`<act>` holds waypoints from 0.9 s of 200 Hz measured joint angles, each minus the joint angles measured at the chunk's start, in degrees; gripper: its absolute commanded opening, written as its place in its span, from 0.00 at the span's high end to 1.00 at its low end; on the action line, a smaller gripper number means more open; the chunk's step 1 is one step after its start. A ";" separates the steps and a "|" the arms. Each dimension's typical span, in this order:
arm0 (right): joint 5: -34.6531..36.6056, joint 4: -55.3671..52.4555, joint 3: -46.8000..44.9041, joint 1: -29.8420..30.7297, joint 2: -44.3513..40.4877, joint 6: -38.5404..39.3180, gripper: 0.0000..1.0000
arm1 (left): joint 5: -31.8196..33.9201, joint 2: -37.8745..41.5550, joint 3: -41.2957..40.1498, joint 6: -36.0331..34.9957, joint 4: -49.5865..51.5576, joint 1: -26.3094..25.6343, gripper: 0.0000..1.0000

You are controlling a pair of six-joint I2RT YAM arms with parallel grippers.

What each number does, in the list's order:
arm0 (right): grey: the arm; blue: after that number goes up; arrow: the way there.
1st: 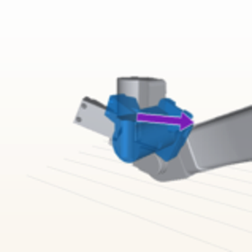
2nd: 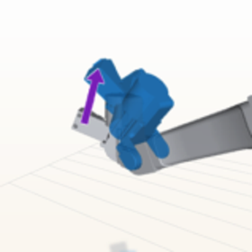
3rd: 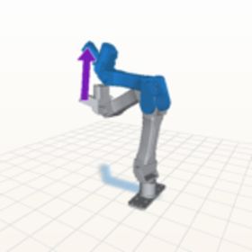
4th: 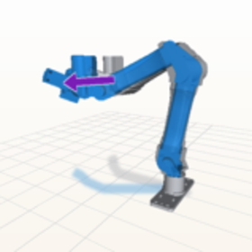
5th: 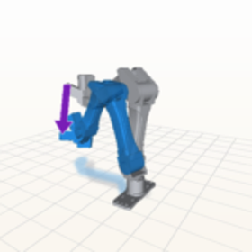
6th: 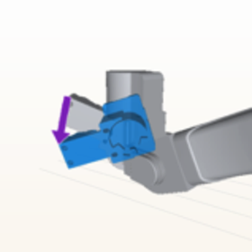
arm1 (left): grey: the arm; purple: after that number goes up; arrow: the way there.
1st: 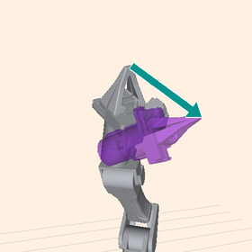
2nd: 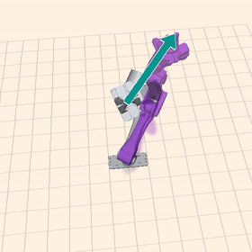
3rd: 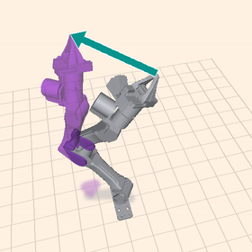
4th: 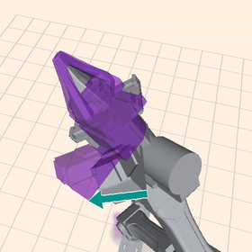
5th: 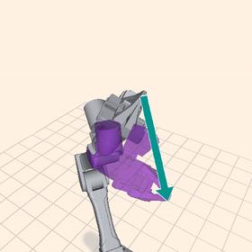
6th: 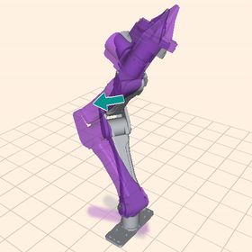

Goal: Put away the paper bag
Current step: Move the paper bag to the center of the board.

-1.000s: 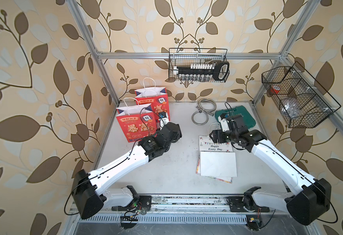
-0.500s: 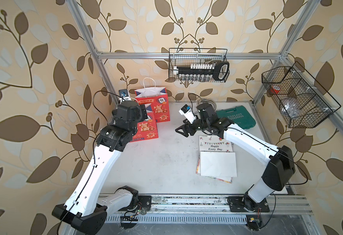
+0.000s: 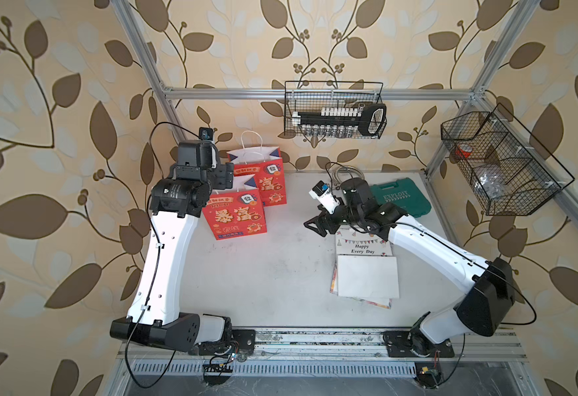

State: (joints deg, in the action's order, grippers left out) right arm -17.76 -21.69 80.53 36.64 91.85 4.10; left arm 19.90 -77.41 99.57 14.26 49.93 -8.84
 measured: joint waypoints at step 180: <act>0.33 -6.69 -3.69 -1.31 -4.09 3.96 0.14 | -10.56 -3.63 3.89 -54.80 13.22 7.48 0.10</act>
State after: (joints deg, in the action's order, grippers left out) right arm -17.43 -28.38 76.84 35.33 87.77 8.05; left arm 9.34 -81.03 103.46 -40.53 63.16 -1.37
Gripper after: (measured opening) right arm 0.857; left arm 0.937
